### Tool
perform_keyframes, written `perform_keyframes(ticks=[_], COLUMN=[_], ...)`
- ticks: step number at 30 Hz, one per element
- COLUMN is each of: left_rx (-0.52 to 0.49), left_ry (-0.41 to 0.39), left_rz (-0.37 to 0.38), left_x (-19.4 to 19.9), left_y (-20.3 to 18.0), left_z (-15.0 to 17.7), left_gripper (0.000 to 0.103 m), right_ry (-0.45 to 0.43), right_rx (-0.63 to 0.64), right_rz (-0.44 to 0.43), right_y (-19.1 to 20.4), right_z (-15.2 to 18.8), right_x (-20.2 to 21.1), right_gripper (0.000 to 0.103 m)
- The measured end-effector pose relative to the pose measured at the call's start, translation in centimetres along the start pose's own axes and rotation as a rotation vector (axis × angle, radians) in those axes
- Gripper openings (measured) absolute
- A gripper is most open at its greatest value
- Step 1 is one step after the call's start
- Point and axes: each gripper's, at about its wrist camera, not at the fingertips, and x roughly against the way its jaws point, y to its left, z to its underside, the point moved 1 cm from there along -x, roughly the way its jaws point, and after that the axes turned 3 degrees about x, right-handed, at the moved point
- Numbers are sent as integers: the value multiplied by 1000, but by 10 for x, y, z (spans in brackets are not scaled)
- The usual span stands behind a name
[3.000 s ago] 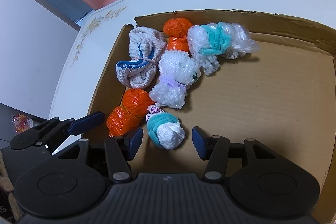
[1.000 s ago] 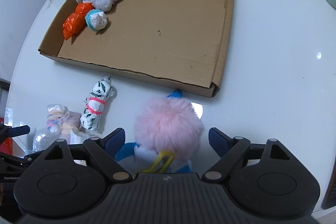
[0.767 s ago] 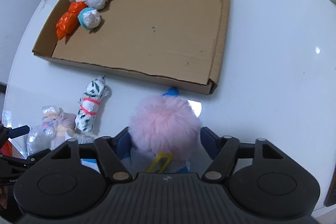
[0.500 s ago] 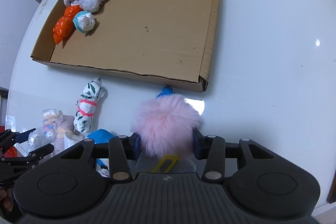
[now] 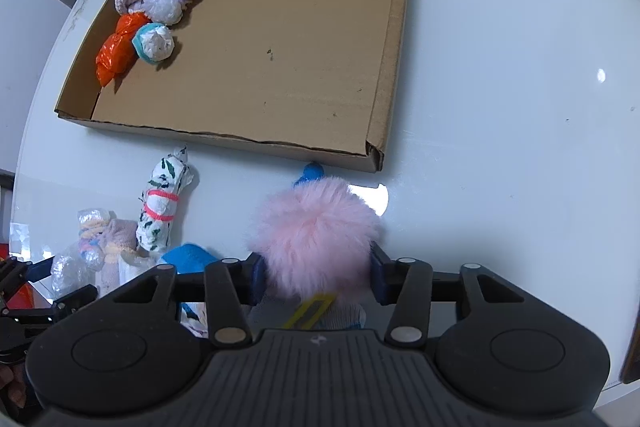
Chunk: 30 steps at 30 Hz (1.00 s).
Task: Organize objects
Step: 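Grasp the clear bubble-wrap bottle with the left gripper while the right grasps the pink pompom, then carry the bubble-wrap bottle and pink pompom into the tray and open both grippers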
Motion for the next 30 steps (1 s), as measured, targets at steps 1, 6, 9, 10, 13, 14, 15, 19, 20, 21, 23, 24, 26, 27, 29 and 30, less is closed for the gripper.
perform_keyframes(ticks=[1, 6, 9, 10, 13, 14, 15, 19, 20, 21, 23, 24, 26, 27, 29, 30], left_rx=[-8, -7, 0, 4, 22, 21, 14, 16, 7, -2, -14, -22, -36, -40, -40, -47], left_ry=[-6, -3, -5, -7, -18, -27, -36, -106, -129, -151, -194, -214, -250, -269, -305, -323], left_rz=[-4, -24, -32, -36, -33, -33, -35, 4, 6, 11, 27, 35, 49, 52, 65, 69], left_x=[1, 0, 1, 2, 10, 13, 18, 43, 49, 55, 66, 70, 77, 80, 83, 83], left_y=[-2, -1, 1, 2, 5, 5, 4, 0, -3, -6, -11, -15, -21, -24, -28, -31], left_z=[-1, -6, -10, -11, -17, -19, -21, -37, -42, -48, -63, -72, -92, -103, -125, -137], left_gripper=[40, 38, 38, 38, 38, 38, 38, 38, 38, 38, 38, 37, 37, 37, 37, 37], right_ry=[-1, -23, -42, -50, -66, -70, -76, -108, -125, -141, -183, -207, -263, -293, -362, -400], right_rx=[2, 10, 11, 14, 5, 2, 0, 11, 14, 13, 9, 9, 15, 13, 29, 45], right_rz=[0, -17, -30, -33, -42, -45, -44, -39, -45, -51, -61, -55, -51, -58, -36, -21], right_y=[-1, -9, -16, -18, -25, -27, -30, -26, -21, -13, -2, -5, -8, -9, -7, -6], right_z=[2, 10, 15, 17, 29, 30, 32, 19, 10, -4, -27, -31, -38, -43, -55, -60], right_x=[0, 9, 18, 22, 35, 37, 40, 51, 60, 66, 70, 76, 88, 93, 100, 105], right_gripper=[35, 32, 32, 32, 32, 32, 32, 32, 32, 32, 32, 32, 32, 32, 32, 32])
